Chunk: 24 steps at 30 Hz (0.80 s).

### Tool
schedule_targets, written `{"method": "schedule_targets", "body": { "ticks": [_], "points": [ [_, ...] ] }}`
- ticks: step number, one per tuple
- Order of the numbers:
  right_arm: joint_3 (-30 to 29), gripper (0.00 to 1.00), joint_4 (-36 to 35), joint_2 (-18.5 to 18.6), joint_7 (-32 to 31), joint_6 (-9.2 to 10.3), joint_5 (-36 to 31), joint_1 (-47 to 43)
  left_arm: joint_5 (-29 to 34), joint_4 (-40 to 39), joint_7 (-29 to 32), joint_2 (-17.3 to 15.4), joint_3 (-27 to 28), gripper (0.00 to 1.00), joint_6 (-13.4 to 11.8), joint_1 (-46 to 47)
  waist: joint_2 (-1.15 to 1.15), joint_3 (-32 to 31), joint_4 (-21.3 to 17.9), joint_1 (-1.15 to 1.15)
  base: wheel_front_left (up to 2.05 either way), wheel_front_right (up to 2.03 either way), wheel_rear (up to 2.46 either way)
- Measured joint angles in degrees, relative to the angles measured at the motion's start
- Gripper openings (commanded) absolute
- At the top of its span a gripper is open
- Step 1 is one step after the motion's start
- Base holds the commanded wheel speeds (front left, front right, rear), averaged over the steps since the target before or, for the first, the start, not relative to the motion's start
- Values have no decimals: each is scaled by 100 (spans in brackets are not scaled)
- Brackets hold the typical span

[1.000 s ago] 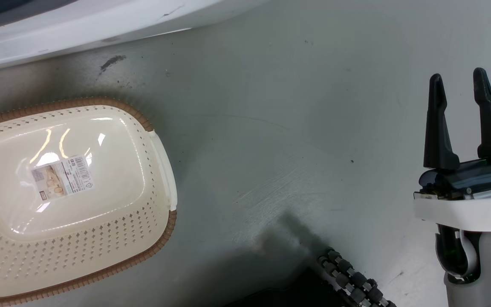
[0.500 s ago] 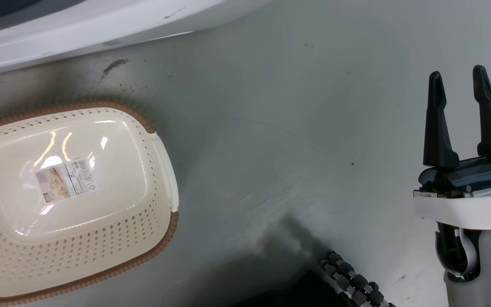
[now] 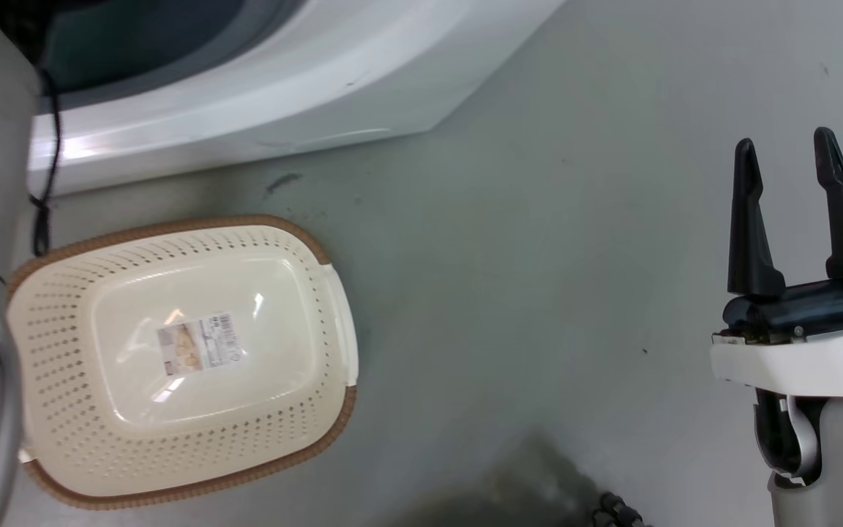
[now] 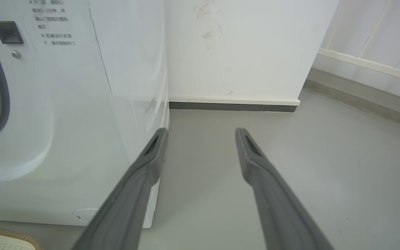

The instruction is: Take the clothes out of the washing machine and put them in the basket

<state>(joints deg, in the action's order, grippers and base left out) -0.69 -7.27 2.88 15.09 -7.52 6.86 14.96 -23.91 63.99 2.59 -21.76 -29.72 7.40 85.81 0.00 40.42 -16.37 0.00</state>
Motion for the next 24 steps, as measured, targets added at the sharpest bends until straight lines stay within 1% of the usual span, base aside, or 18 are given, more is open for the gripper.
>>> {"method": "schedule_targets", "body": {
  "ticks": [7, 13, 17, 19, 21, 24],
  "points": [
    [-69, 100, 53, 0, 1, 1, -267, -191, -393, -140, -848, 192, -192, 0, 0, -918, 0, -593, 353, 0, 0, 0, 0],
    [-112, 100, 127, 0, 1, 1, -470, -425, -498, -244, -1523, 256, -297, 0, 0, -1606, 0, -1115, 634, -1, 0, 0, 0],
    [-145, 100, 178, 0, 1, 1, -554, -604, -495, -494, -1705, 322, -289, 0, -55, -2107, 0, -1476, 804, -1, 0, 0, 0],
    [-146, 100, 200, -1, 1, 1, -602, -708, -483, -701, -1741, 355, -276, 0, -126, -2384, 0, -1656, 886, -1, 0, 0, 0],
    [-143, 100, 225, 0, 1, 1, -635, -823, -454, -1007, -1747, 350, -231, 0, -202, -2657, 0, -1838, 968, -1, 0, 0, 0],
    [-135, 100, 266, 0, 1, 1, -662, -962, -328, -1659, -1750, 292, -154, 0, -379, -3037, 0, -2103, 1092, -1, 0, 0, 0]
  ]
}}
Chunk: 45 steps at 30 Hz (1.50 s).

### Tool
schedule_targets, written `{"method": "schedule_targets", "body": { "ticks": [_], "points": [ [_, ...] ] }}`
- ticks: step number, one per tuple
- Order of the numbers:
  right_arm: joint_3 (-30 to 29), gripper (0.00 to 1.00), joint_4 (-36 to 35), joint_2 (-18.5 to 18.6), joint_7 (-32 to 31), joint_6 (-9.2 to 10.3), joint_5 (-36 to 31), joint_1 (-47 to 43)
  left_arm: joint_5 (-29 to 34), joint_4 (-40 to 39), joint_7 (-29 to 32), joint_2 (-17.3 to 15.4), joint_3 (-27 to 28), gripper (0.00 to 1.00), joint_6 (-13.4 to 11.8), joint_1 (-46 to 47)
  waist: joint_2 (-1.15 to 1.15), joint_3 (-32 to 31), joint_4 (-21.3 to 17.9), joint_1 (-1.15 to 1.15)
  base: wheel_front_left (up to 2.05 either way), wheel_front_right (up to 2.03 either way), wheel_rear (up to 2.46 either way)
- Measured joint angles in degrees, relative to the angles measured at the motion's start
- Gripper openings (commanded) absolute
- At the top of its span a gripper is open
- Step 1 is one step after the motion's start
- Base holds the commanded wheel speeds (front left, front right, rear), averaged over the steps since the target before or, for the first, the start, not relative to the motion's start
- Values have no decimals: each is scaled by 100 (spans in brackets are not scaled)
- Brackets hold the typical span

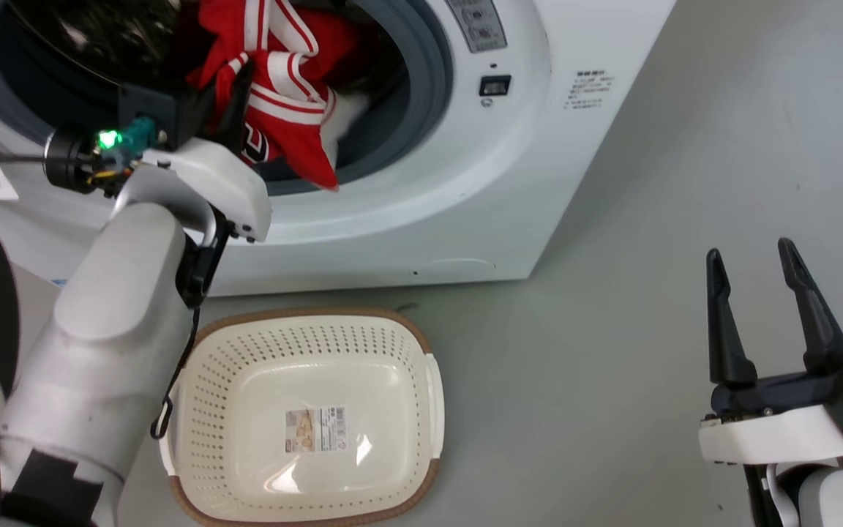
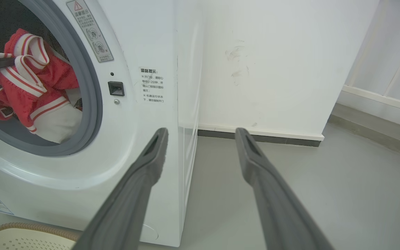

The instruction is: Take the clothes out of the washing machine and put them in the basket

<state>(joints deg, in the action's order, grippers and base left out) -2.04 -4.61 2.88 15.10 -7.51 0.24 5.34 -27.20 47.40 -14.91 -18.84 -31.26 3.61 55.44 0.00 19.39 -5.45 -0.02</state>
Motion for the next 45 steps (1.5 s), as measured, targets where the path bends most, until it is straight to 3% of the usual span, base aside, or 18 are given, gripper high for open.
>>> {"method": "schedule_targets", "body": {
  "ticks": [13, 27, 37, 45],
  "points": [
    [41, 100, 115, 0, 0, 0, -33, -442, 203, -2474, 26, -500, 213, 0, -650, -1610, 0, -912, 376, 0, 0, 0, 0],
    [5, 100, 155, 1, 0, 0, -22, -688, 182, -4696, 438, -1067, 285, 0, -1385, -3122, 0, -1302, 468, 1, 0, 0, 0],
    [-18, 100, 125, 1, 0, 0, -22, -669, 70, -5087, 531, -1191, 127, 0, -1597, -4104, 0, -1130, 466, 1, 0, 0, 0],
    [-22, 100, 68, 1, 0, 0, -25, -422, -74, -4411, 431, -915, -249, 0, -1384, -4418, 0, -724, 430, 2, 0, 0, 0]
  ]
}}
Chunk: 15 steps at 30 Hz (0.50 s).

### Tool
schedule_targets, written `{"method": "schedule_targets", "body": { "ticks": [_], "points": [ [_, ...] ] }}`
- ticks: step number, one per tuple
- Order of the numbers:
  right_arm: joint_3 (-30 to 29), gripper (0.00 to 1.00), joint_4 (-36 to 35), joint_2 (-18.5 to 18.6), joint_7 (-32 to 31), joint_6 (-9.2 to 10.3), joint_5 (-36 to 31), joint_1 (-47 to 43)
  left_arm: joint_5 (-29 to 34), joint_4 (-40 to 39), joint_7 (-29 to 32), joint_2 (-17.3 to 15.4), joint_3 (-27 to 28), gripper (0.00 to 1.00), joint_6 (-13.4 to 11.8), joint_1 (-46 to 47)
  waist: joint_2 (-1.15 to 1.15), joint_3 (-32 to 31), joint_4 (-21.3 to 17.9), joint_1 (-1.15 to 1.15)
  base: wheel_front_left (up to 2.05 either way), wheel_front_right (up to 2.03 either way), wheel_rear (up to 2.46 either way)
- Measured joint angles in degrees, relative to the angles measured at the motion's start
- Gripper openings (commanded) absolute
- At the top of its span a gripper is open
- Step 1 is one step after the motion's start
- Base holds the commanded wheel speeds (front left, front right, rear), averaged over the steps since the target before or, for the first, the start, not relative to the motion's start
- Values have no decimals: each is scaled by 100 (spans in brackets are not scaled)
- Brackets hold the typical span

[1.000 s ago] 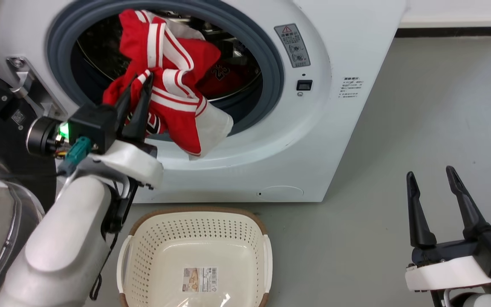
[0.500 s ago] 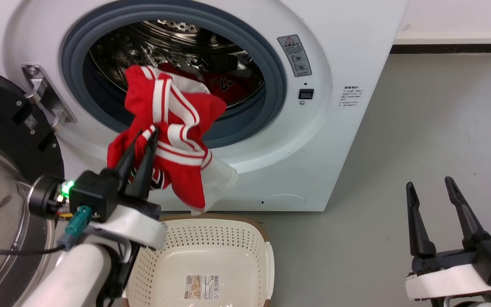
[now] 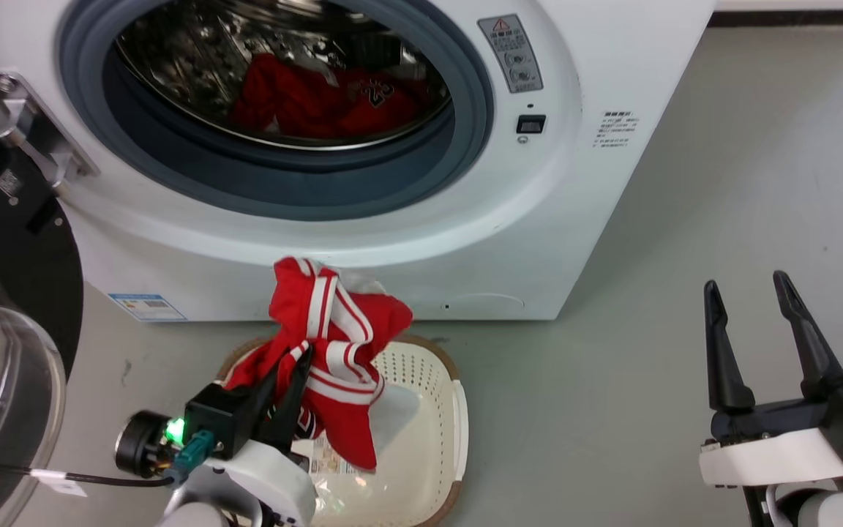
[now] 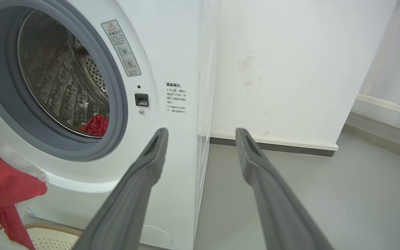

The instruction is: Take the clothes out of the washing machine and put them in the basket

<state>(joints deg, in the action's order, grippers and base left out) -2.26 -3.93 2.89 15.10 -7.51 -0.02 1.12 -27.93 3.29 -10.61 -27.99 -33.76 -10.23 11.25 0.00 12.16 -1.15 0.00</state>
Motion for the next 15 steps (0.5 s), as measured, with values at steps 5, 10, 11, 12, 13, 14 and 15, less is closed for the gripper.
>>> {"method": "schedule_targets", "body": {
  "ticks": [5, 10, 11, 12, 13, 14, 15],
  "points": [
    [11, 100, -76, -1, 0, 0, -4, 244, -257, 1016, -177, 334, -49, 0, 279, 72, 0, 396, -64, 0, 0, 0, 0],
    [-1, 100, -149, 1, 0, 0, -4, 538, -363, 2247, -324, 647, -25, 0, 612, 458, 0, 889, -173, 1, 0, 0, 0],
    [-2, 100, -157, 0, 0, 0, 3, 592, -371, 2522, -334, 709, -25, 0, 681, 559, 0, 993, -198, 0, 0, 0, 0],
    [-4, 100, -170, 0, 0, 0, 4, 643, -369, 2791, -355, 760, -44, 0, 750, 663, 0, 1103, -225, 1, 0, 0, 0],
    [-9, 100, -180, 2, 0, 0, 13, 699, -372, 3032, -371, 832, -42, 0, 818, 770, 0, 1210, -252, 1, 0, 0, 0],
    [-9, 100, -196, 1, 0, 0, 32, 750, -407, 3295, -375, 913, -34, 0, 893, 882, 0, 1317, -278, 1, 0, 0, 0],
    [-10, 100, -211, 0, 0, 0, 52, 805, -412, 3564, -378, 983, -37, 0, 969, 1010, 0, 1428, -305, 1, 0, 0, 0]
  ]
}}
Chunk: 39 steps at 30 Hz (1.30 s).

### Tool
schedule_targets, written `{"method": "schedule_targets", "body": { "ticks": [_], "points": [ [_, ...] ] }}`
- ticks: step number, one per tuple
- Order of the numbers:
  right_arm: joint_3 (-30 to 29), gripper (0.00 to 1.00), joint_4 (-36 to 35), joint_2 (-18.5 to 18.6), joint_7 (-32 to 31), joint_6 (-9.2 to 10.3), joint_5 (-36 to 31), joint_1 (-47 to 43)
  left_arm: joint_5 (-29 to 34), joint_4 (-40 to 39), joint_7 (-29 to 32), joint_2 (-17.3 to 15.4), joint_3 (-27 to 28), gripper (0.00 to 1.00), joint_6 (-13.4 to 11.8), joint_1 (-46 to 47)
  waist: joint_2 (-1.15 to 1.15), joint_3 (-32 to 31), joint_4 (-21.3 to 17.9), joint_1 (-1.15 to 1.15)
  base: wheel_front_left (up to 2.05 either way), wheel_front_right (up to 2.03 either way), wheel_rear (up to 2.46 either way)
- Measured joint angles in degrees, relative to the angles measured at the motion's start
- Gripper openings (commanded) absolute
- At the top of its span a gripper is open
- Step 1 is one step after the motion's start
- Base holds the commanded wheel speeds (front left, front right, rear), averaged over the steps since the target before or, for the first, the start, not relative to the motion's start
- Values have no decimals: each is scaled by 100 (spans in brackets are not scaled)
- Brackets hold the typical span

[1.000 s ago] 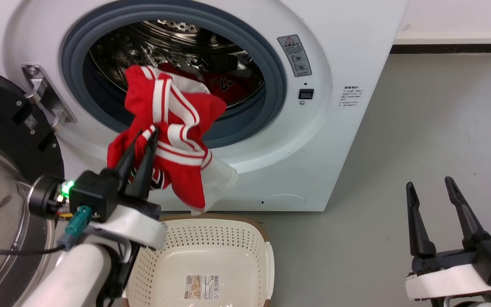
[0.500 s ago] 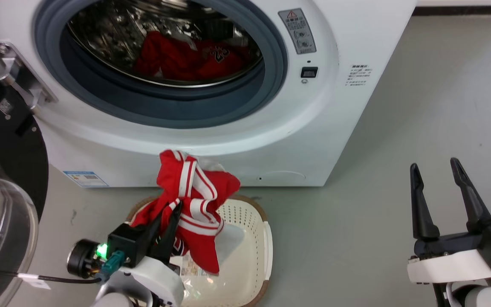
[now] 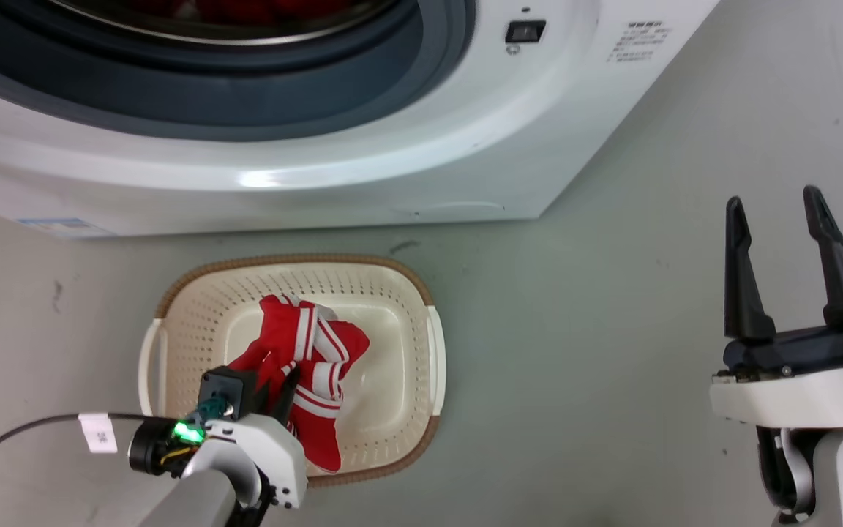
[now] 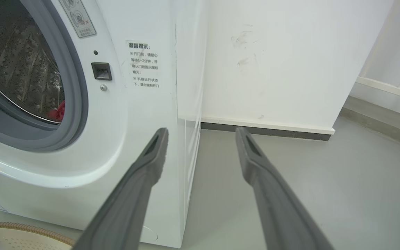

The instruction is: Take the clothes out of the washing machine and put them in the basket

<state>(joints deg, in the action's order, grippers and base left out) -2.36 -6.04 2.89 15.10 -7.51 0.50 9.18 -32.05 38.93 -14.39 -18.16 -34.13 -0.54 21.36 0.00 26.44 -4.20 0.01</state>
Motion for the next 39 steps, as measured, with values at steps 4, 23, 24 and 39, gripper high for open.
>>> {"method": "schedule_targets", "body": {
  "ticks": [4, 23, 24, 39],
  "points": [
    [-3, 100, -56, 1, 0, 0, 55, 200, 68, 970, -27, 148, -46, 0, 187, 551, 0, 441, -100, 0, 0, 0, 0],
    [-180, 100, -301, 2, 0, 0, 291, 875, 687, 3309, 526, 564, -734, 0, 407, 2570, 0, 2382, -411, 0, 0, 0, 0],
    [-185, 100, -302, 2, 0, 0, 296, 883, 714, 3334, 572, 564, -766, 0, 402, 2598, 0, 2439, -421, 0, 0, 0, 0],
    [-135, 100, -142, 0, 0, 0, 179, 848, 706, 3453, 307, 804, -961, 100, 492, 2377, 0, 1891, -322, 0, 0, 0, 0]
  ]
}}
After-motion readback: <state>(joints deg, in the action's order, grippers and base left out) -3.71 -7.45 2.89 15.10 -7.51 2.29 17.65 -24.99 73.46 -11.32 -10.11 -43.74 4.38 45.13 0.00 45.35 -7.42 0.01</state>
